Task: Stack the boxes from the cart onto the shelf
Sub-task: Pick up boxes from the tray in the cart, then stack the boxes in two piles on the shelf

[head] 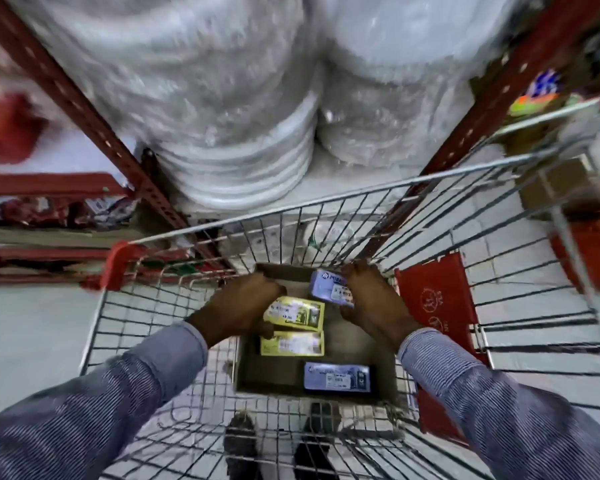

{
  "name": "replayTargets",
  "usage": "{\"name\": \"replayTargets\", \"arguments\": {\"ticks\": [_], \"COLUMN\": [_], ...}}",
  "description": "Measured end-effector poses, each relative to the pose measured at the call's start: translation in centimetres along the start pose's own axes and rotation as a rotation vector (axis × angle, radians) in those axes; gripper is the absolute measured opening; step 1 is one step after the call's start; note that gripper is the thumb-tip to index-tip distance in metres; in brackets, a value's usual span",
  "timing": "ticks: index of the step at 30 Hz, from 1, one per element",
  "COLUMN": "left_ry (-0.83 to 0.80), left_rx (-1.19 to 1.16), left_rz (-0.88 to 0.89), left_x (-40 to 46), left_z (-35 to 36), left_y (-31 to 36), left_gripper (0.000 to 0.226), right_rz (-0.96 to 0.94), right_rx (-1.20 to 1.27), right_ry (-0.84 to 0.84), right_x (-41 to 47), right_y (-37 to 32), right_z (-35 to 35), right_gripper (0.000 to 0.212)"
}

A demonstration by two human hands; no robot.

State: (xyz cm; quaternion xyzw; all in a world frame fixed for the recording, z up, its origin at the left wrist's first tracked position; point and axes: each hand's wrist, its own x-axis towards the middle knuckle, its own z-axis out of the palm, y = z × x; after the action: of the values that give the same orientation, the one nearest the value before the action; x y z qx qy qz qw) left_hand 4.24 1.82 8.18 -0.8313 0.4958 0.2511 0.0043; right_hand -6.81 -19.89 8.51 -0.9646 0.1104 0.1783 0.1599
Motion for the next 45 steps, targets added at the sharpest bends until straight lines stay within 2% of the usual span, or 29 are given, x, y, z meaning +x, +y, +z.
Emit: {"name": "replayTargets", "arguments": {"ticks": [3,6,11,15,19,25,30,38,41,45], "left_ry": [0.121,0.163,0.313,0.456,0.566,0.735,0.926,1.065,1.058,1.042], "left_rx": [-0.002,0.044,0.107,0.177,0.233,0.214,0.217,0.177,0.170,0.162], "left_rz": [0.049,0.034,-0.029,-0.040,-0.059,-0.038,-0.022,-0.055,-0.065,-0.132], "left_x": [-4.5,-9.5,-17.5,-22.6,-26.3,-28.7,-27.2,-22.6,-20.9,-18.9], "left_z": [-6.4,-13.1,-23.7,-31.4,-37.2,-45.5,-51.9,-57.7,-58.4,-59.0], "left_y": [1.0,2.0,3.9,5.5,6.5,7.7,7.3,5.1,4.3,3.3], "left_gripper": [0.054,0.050,0.042,0.036,0.047,0.035,0.071,0.058,0.052,0.055], "right_rz": [-0.030,-0.066,-0.094,-0.115,-0.127,-0.156,-0.177,-0.158,-0.159,-0.157], "right_rx": [0.039,0.085,0.015,-0.026,-0.090,-0.148,-0.176,-0.310,-0.388,-0.465], "right_ry": [0.078,0.181,0.411,0.588,0.717,0.877,1.010,1.020,1.023,0.999], "right_x": [-2.7,-6.1,-12.1,-16.3,-19.1,-21.0,-20.4,-14.7,-12.4,-9.7], "right_y": [-2.7,-5.8,-11.0,-14.7,-16.9,-17.8,-16.2,-14.3,-14.3,-14.6], "right_z": [-6.3,-13.0,-25.0,-33.4,-39.8,-48.4,-53.7,-57.9,-58.6,-58.9], "right_gripper": [0.047,0.040,0.054,0.051,0.052,0.055,0.055,0.059,0.056,0.049]}}
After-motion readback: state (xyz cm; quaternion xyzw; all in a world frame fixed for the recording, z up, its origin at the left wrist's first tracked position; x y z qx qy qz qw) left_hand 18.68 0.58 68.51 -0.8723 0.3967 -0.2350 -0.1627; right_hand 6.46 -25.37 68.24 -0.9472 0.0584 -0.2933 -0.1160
